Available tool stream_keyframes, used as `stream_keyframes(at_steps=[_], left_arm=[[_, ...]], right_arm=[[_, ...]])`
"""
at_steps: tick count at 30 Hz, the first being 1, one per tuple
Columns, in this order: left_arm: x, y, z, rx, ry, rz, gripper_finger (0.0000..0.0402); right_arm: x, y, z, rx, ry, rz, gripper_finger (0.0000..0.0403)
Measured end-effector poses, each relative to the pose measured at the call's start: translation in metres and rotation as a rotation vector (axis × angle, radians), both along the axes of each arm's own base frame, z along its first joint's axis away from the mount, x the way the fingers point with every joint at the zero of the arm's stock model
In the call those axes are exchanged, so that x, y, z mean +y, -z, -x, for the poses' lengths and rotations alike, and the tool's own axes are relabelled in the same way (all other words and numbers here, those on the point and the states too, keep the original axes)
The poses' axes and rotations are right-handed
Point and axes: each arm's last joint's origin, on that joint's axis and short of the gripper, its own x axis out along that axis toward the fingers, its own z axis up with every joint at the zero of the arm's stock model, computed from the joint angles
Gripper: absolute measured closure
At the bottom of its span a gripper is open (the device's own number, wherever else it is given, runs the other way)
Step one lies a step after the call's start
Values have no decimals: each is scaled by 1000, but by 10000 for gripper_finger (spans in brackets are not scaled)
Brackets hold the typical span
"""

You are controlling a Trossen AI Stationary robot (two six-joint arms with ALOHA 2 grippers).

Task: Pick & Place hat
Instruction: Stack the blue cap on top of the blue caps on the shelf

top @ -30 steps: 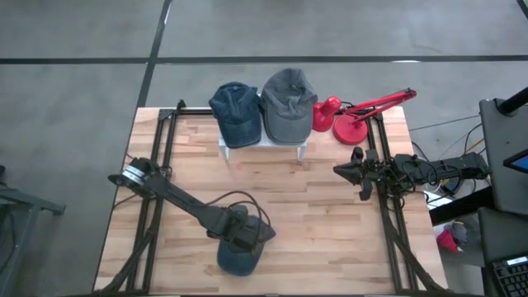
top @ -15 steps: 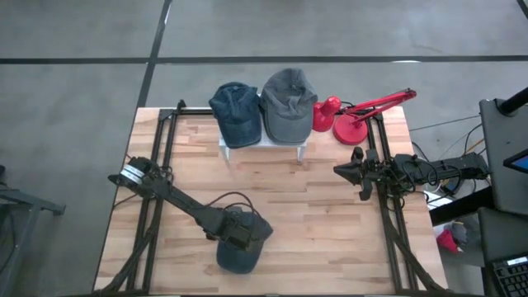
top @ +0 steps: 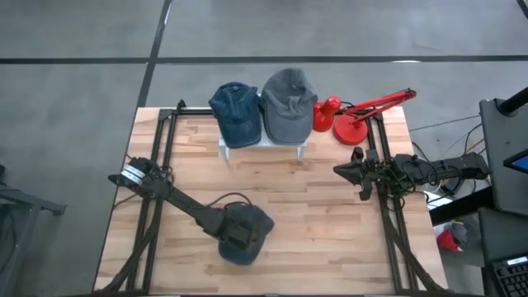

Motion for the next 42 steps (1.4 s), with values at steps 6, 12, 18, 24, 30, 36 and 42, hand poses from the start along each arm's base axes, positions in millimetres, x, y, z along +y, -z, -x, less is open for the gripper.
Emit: stream_keyframes(at_steps=[6, 12, 18, 24, 30, 36, 42], left_arm=[[-1, -18, -3, -62, 33, -30, 383], [-2, -56, -3, -160, 61, -74, 383], [1, -102, 0, -261, 96, -145, 383], [4, -148, 0, -404, 112, -260, 383], [8, -192, 2, -481, 59, -413, 383], [16, -240, 9, -550, -16, -568, 383], [34, -283, 26, -544, -96, -711, 383]], right_arm=[[0, 0, 0, 0, 0, 0, 364], [0, 0, 0, 0, 0, 0, 364], [0, 0, 0, 4, 0, 1, 364], [0, 0, 0, 5, 0, 7, 364], [0, 0, 0, 5, 0, 12, 364], [0, 0, 0, 5, 0, 12, 365], [0, 0, 0, 5, 0, 12, 364]])
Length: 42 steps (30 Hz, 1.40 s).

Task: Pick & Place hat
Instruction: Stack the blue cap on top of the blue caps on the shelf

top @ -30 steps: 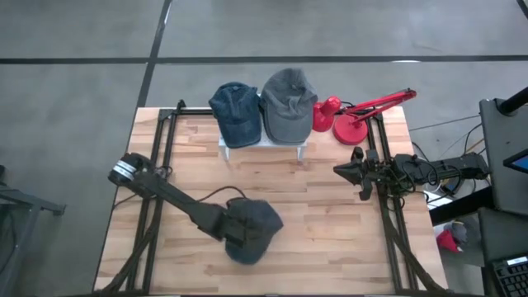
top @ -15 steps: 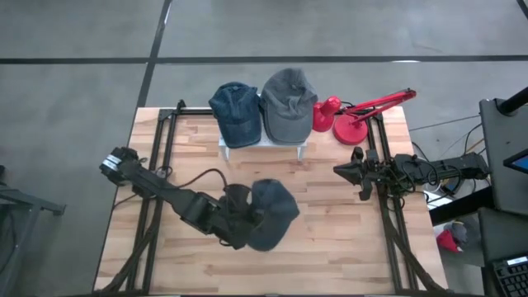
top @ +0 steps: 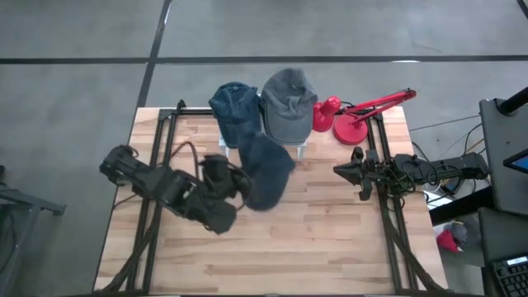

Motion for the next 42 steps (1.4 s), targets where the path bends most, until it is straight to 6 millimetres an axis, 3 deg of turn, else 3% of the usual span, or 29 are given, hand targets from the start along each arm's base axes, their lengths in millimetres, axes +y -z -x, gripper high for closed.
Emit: stream_keyframes(at_steps=[11, 23, 33, 42], left_arm=[[73, -43, 25, 125, -201, -93, 383], [160, -39, 32, 349, -342, 17, 383], [205, -36, 39, 351, -410, 154, 383], [220, -39, 37, 248, -441, 207, 383]], right_arm=[[1, 0, 0, 0, -33, 14, 365], [4, 0, 0, 0, -129, 116, 364], [1, -1, 0, -1, -20, 119, 364], [0, -4, 0, -28, -12, 133, 364]])
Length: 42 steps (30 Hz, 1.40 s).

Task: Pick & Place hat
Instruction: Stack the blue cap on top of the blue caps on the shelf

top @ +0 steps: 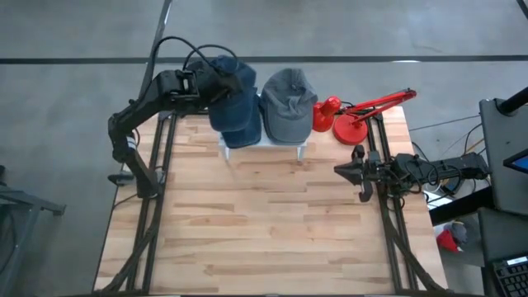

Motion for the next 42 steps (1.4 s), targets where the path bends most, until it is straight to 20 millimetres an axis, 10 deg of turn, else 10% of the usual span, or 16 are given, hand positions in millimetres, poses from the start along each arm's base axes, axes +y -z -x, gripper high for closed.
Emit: stream_keyframes(at_steps=[42], left_arm=[[33, 63, -60, 104, -73, 155, 359]], right_arm=[[0, 0, 0, 2, 18, 14, 364]])
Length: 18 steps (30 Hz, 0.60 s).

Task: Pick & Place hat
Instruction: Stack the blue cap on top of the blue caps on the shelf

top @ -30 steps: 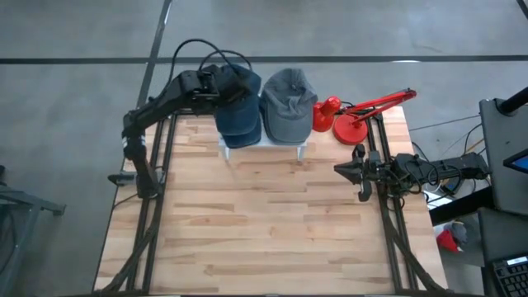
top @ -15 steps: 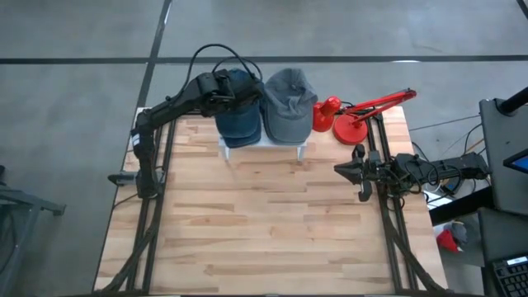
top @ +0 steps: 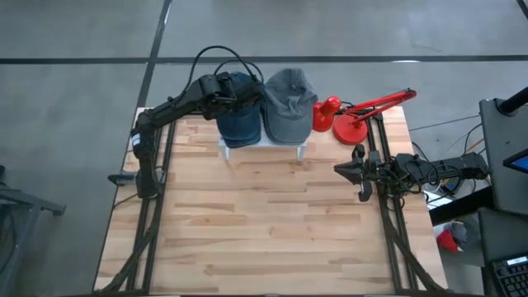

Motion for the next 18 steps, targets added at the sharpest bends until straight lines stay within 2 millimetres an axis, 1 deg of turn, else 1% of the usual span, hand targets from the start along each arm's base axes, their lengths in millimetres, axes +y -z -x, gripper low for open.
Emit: stream_keyframes(at_steps=[11, 14, 18], left_arm=[[0, 0, -1, 23, 52, 7, 329], [0, 0, -1, 34, 63, 4, 312], [0, 0, -1, 42, 75, 1, 279]], right_arm=[[0, 0, 0, 0, 0, 0, 364], [0, 0, 0, 0, 0, 0, 364], [0, 0, 0, 0, 0, 0, 364]])
